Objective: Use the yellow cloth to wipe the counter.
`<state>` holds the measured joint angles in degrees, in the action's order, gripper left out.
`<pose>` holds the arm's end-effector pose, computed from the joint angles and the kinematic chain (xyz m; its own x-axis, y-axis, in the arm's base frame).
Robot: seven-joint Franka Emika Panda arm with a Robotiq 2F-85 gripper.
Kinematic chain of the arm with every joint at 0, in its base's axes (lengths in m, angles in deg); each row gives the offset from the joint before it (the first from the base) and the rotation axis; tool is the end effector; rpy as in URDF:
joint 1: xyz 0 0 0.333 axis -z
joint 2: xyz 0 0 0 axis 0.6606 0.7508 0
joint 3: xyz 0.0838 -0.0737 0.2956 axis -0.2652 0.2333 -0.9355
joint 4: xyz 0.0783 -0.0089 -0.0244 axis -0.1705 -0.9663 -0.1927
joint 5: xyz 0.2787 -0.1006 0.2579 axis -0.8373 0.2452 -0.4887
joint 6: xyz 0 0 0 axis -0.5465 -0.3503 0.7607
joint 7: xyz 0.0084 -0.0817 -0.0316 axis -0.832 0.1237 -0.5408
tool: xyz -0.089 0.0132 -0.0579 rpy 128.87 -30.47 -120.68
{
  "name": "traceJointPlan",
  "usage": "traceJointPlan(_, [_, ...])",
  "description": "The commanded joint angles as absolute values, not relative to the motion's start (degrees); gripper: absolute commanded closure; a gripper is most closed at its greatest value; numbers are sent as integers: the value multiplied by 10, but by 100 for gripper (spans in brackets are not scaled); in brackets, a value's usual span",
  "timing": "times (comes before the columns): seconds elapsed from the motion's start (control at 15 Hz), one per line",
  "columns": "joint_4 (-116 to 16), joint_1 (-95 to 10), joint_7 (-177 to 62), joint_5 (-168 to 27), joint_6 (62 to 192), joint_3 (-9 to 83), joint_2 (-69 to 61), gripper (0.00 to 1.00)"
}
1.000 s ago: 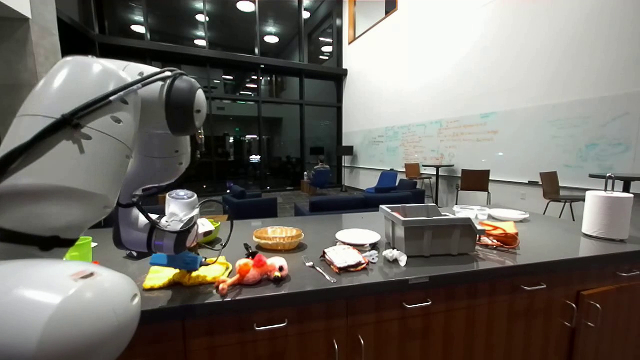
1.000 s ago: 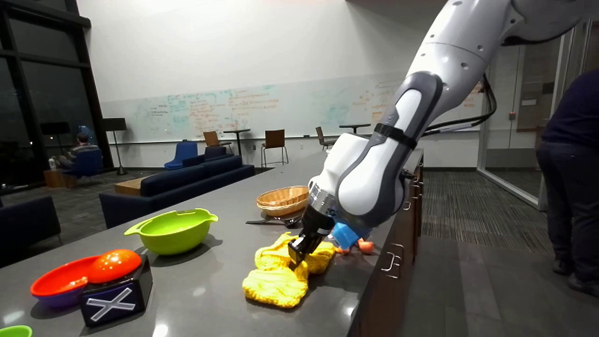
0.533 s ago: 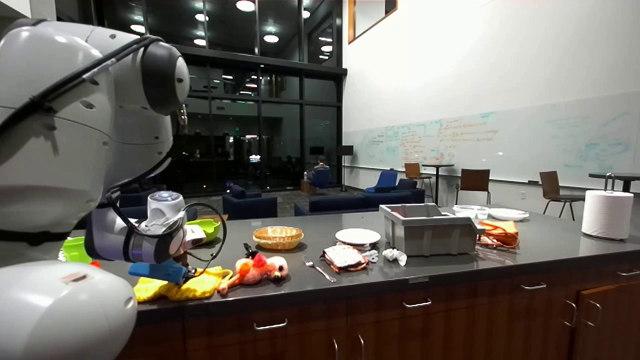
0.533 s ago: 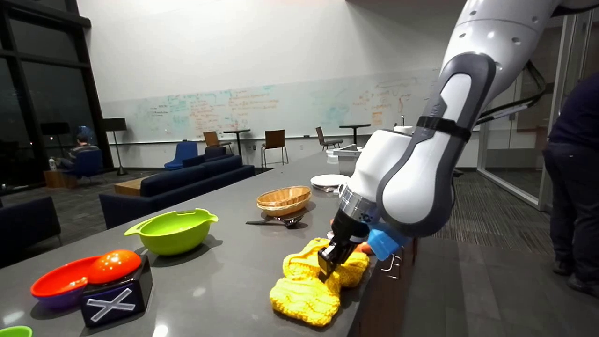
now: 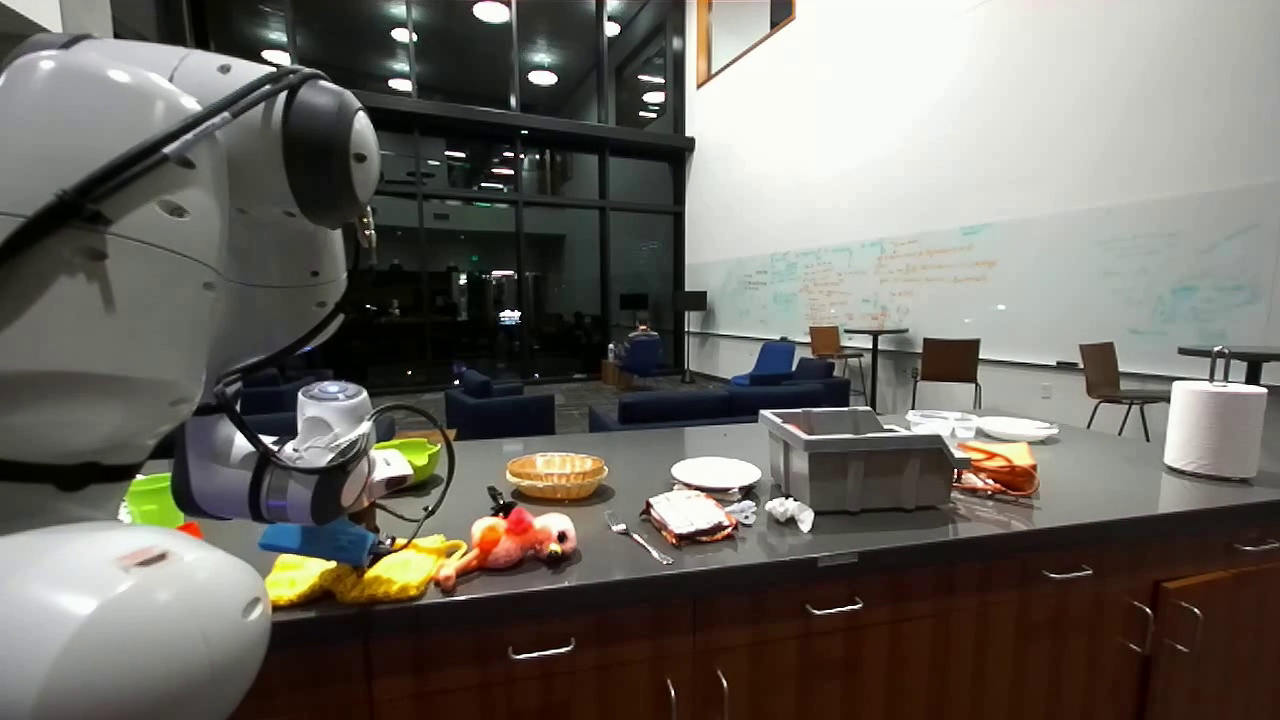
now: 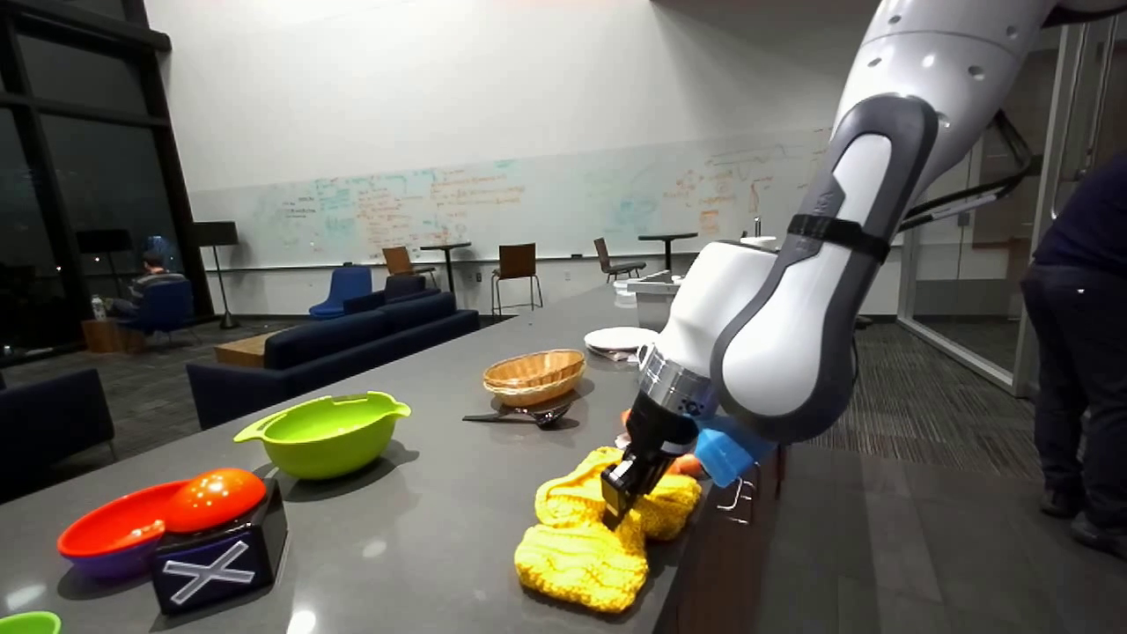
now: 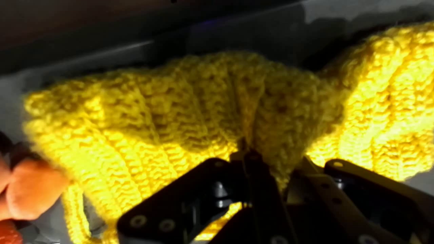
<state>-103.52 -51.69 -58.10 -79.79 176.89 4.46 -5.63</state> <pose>0.3841 0.3041 0.2309 0.8445 0.3649 0.3919 0.4630 -0.8653 -0.1920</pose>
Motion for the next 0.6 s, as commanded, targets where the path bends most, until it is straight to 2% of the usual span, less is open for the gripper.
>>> traceJointPlan(0.0, [-1006, -490, -609, -781, 1742, 57, -32, 98])
traceJointPlan(0.53, [-925, -469, -643, -776, 1702, 107, 7, 98])
